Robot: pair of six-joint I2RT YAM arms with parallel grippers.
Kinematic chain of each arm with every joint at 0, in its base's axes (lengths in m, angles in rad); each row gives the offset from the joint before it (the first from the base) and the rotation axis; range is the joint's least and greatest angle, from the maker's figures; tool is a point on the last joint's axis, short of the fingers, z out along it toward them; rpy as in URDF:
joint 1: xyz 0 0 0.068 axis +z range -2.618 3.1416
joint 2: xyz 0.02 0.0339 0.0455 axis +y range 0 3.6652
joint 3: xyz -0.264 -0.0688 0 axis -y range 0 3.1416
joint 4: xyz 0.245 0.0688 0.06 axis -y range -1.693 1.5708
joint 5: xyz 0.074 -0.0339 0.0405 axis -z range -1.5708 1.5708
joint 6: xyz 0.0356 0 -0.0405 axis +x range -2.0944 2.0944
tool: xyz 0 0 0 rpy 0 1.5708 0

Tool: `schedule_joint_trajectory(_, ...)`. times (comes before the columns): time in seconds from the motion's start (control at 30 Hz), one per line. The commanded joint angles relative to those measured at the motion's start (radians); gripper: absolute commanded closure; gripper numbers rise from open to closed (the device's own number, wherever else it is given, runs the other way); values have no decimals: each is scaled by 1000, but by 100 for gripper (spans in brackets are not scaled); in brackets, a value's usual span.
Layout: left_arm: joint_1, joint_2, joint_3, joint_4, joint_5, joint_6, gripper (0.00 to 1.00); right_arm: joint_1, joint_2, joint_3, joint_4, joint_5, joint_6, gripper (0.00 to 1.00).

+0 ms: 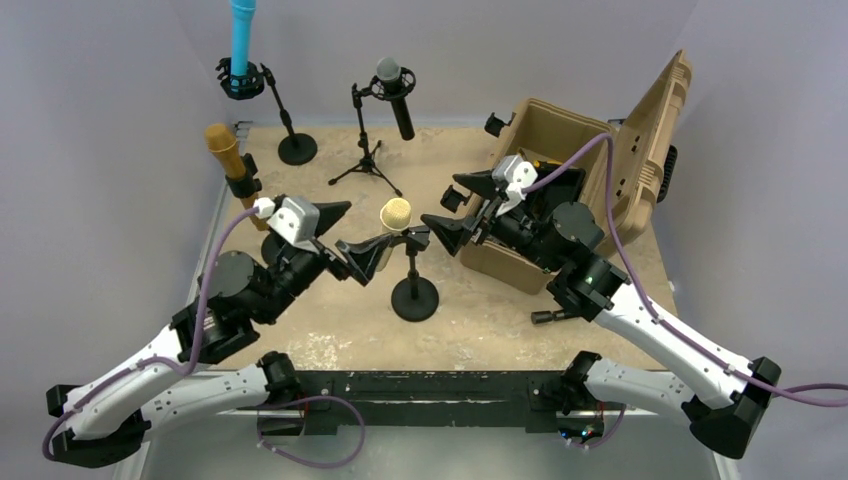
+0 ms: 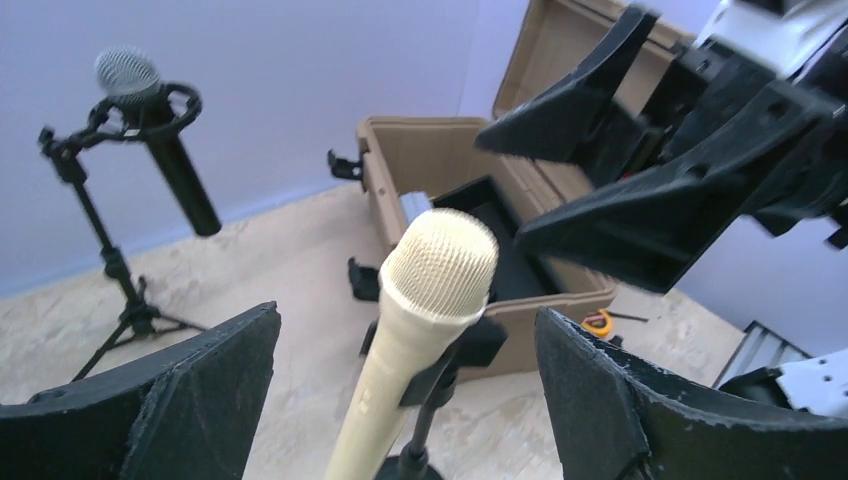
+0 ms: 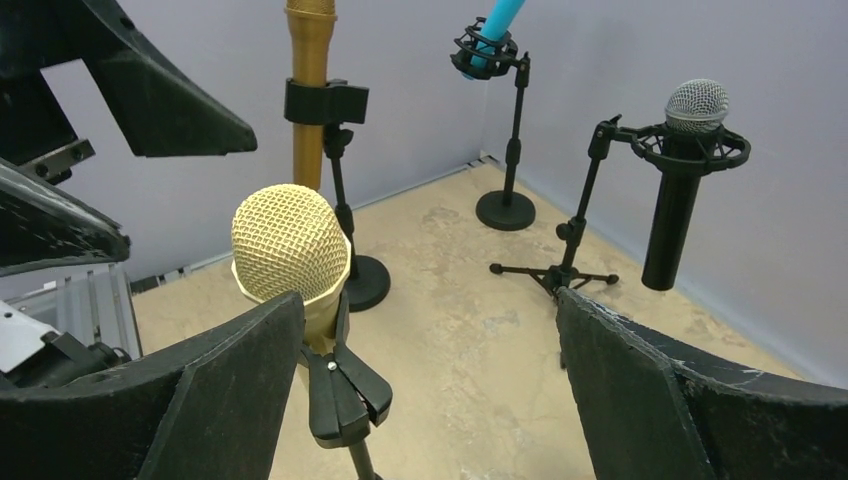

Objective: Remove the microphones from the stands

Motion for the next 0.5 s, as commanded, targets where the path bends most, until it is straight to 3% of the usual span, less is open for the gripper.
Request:
schedule_joint_trajectory(0.0, 0, 134, 113, -3, 138, 31, 4, 4, -10, 0, 36, 29, 43, 6)
schedule_joint_trajectory(0.17, 2, 226, 154, 43, 139, 43, 4, 4, -18, -14, 23, 59, 68, 7)
schedule_joint_trajectory(0.3, 2, 275, 175, 43, 123, 49, 11, 4, -39, -42, 22, 54, 78, 7)
schedule_joint_trajectory(0.47, 2, 287, 173, 40, 64, 68, 34, 5, -53, -55, 14, 83, 79, 7)
